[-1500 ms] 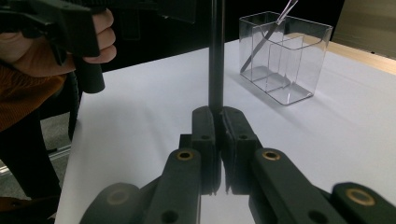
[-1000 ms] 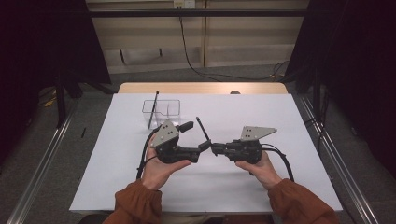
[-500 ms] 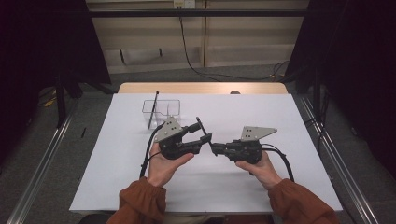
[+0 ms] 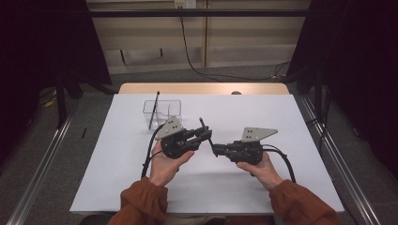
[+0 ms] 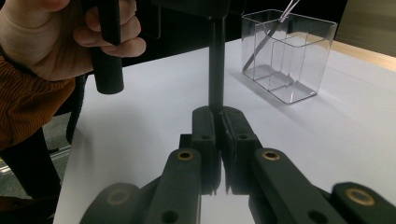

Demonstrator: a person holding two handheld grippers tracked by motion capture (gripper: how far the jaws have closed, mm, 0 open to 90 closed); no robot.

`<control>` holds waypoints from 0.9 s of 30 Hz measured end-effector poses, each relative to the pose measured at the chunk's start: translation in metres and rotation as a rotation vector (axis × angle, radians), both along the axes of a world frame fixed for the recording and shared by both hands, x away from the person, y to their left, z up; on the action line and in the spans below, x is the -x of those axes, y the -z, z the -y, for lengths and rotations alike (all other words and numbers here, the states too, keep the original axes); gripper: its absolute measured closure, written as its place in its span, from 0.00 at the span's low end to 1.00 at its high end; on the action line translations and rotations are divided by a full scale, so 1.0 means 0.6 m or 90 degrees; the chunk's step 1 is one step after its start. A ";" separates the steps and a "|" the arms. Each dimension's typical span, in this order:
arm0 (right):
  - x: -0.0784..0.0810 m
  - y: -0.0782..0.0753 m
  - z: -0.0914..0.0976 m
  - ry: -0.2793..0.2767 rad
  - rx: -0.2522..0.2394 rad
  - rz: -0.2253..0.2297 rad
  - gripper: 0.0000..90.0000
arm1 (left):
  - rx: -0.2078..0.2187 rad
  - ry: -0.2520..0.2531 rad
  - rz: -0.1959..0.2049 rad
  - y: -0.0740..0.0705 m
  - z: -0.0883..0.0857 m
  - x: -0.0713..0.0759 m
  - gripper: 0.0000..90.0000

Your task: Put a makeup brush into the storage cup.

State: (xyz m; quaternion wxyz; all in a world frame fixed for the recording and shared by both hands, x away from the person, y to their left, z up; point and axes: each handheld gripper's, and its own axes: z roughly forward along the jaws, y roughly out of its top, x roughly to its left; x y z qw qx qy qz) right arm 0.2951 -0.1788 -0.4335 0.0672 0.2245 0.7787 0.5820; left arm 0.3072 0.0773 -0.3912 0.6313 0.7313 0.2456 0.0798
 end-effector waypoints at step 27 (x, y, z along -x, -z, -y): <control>0.004 0.002 0.000 0.003 0.001 -0.001 0.87 | -0.009 0.036 -0.004 -0.005 0.016 0.004 0.93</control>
